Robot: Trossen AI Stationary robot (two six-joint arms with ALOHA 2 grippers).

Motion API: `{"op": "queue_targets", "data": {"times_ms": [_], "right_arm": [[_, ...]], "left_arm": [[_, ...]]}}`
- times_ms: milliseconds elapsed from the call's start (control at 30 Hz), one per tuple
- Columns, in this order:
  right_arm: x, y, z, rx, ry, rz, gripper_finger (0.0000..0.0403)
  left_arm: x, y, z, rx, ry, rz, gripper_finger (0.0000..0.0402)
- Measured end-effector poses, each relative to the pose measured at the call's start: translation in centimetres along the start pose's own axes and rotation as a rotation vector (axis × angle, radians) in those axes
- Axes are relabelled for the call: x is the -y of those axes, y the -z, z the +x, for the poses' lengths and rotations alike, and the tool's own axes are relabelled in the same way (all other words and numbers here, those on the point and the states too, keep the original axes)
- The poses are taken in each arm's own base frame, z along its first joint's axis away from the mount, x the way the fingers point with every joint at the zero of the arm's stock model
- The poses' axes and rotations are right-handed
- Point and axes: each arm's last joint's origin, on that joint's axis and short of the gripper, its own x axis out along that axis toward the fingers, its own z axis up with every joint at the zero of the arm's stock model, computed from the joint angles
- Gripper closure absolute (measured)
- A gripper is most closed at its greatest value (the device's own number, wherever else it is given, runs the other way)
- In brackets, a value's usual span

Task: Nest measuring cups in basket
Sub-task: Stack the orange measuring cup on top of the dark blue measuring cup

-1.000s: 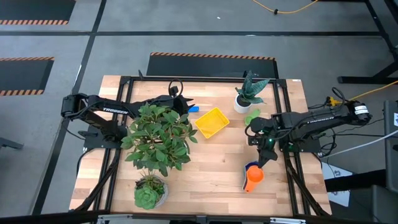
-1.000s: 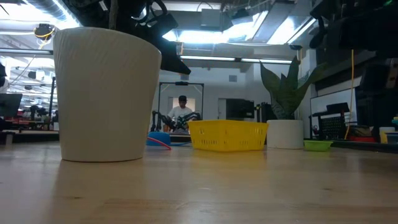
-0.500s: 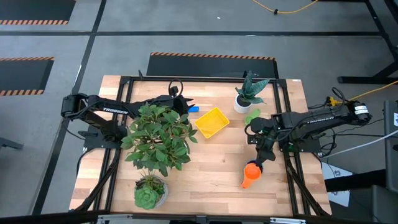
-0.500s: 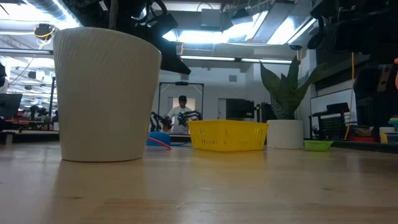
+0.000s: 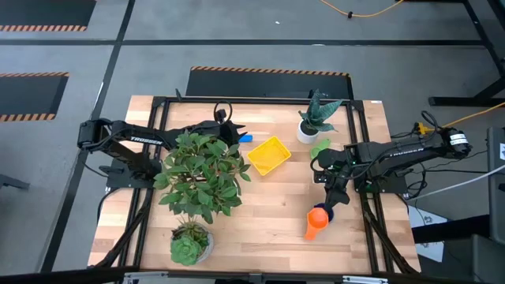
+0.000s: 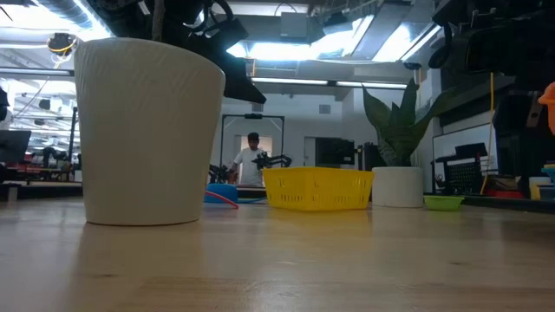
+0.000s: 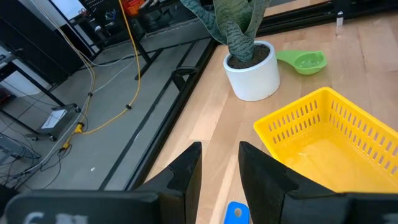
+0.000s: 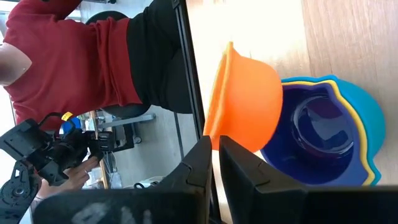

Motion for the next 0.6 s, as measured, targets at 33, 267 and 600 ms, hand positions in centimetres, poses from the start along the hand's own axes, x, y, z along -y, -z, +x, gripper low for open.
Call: {"op": "queue_targets", "data": {"times_ms": [33, 267, 600], "right_arm": [[0.00, 0.00, 0.00, 0.000, 0.000, 0.000, 0.0366], [0.01, 0.01, 0.00, -0.001, 0.000, -0.003, 0.0366], [0.24, 0.72, -0.23, -0.035, 0.025, 0.073, 0.0366]], "left_arm": [[0.01, 0.00, 0.00, 0.000, 0.000, 0.000, 0.0303], [0.00, 0.00, 0.00, 0.000, 0.000, 0.000, 0.0303], [0.00, 0.00, 0.00, 0.000, 0.000, 0.000, 0.0303]]}}
